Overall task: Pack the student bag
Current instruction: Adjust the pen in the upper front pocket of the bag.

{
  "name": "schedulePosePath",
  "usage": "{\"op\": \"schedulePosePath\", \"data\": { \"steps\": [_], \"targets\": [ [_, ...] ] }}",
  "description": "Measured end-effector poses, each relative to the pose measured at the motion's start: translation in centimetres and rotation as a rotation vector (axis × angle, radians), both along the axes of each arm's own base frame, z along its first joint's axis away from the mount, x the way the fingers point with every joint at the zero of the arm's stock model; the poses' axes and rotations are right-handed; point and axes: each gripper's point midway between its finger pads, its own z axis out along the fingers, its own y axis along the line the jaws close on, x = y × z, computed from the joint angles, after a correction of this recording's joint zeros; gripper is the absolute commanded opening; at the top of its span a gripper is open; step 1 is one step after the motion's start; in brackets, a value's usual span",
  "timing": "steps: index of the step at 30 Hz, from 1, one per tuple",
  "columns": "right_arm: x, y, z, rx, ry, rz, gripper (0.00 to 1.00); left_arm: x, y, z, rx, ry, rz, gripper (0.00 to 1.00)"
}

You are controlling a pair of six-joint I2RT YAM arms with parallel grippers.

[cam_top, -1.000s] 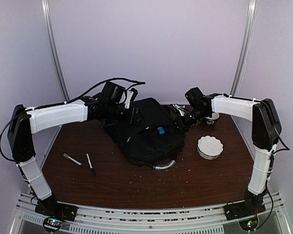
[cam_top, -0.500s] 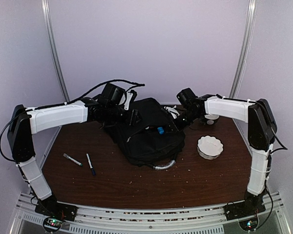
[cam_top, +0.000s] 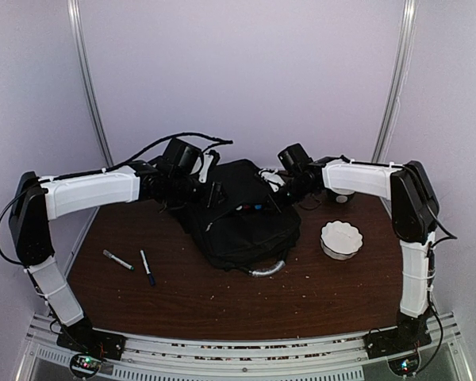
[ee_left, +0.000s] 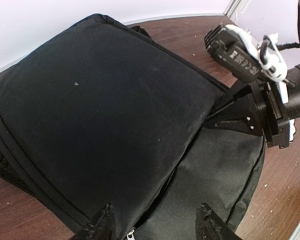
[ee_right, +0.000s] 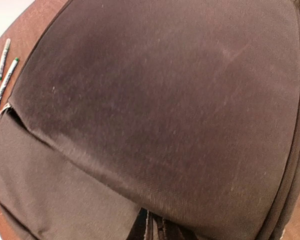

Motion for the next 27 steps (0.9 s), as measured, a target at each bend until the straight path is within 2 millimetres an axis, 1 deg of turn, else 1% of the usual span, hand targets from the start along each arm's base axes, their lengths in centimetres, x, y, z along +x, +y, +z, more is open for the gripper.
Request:
{"op": "schedulePosePath", "data": {
  "steps": [3, 6, 11, 14, 16, 19, 23, 27],
  "targets": [
    [0.5, 0.5, 0.4, -0.002, -0.046, 0.002, 0.07, -0.1, 0.2, -0.3, 0.009, 0.003, 0.006, 0.56],
    [0.9, 1.2, 0.7, -0.003, -0.090, 0.005, 0.09, -0.2, 0.7, -0.1, 0.016, -0.003, 0.016, 0.56],
    [1.5, 2.5, 0.8, -0.046, -0.223, 0.014, 0.10, -0.3, 1.2, 1.9, -0.002, -0.042, 0.033, 0.56],
    [1.3, 3.2, 0.3, -0.105, -0.315, 0.029, 0.11, -0.3, 1.4, 2.5, -0.008, -0.053, 0.037, 0.56],
    [1.2, 3.9, 0.4, -0.132, -0.376, 0.041, 0.11, -0.4, 1.5, 2.4, -0.005, -0.053, 0.040, 0.56],
    [1.4, 4.4, 0.7, -0.166, -0.456, 0.033, 0.14, -0.4, 1.8, 1.8, 0.010, -0.048, 0.049, 0.56],
    [1.8, 4.2, 0.5, -0.203, -0.518, -0.005, 0.15, -0.5, 2.3, 1.4, 0.024, -0.048, 0.062, 0.57],
    [2.4, 3.8, 0.9, -0.211, -0.540, -0.052, 0.16, -0.5, 2.6, 1.4, 0.030, -0.055, 0.074, 0.57]
  ]
}}
